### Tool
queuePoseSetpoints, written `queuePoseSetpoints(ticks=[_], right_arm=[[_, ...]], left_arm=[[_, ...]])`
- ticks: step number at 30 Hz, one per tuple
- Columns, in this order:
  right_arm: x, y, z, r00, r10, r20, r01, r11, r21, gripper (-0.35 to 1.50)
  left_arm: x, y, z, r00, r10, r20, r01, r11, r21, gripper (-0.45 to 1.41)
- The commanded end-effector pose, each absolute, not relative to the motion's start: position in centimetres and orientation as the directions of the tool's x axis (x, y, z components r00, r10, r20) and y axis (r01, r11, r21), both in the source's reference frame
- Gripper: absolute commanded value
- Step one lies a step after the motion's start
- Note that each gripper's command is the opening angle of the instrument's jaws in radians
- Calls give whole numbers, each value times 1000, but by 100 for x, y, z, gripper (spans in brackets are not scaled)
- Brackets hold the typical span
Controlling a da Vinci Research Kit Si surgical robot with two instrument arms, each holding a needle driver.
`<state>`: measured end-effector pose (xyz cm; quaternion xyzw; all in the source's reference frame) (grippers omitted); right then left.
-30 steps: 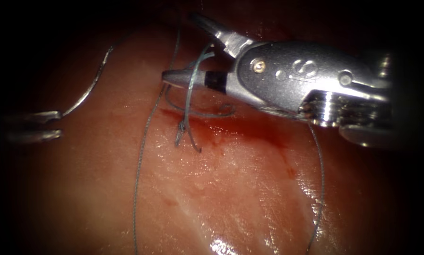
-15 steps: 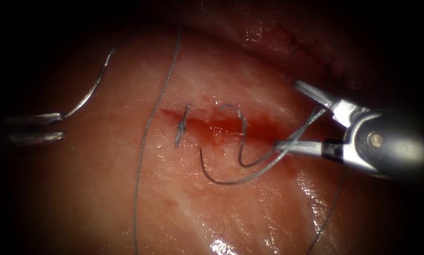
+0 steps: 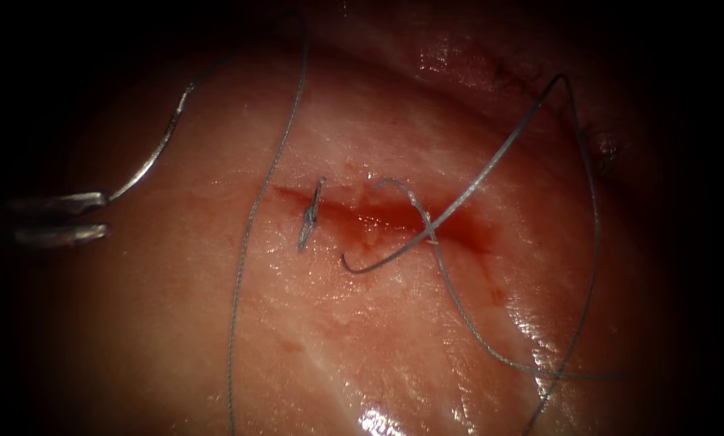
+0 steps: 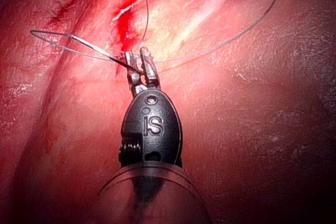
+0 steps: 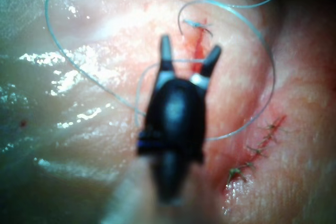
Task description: Wound Closure
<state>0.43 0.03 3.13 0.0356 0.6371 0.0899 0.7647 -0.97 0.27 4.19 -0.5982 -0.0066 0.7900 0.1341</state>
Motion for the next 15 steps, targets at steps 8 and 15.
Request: queuePoseSetpoints(ticks=[8, 15], right_arm=[[114, -40, 409, 281, 240, -929, -147, 968, 205, 148], [206, -53, 476, 303, 292, -907, -225, 947, 230, 145]], left_arm=[[-102, 20, 426, -248, 223, -943, -204, -963, -175, -45], [-102, 19, 426, -248, 223, -943, -205, -963, -174, -45]])
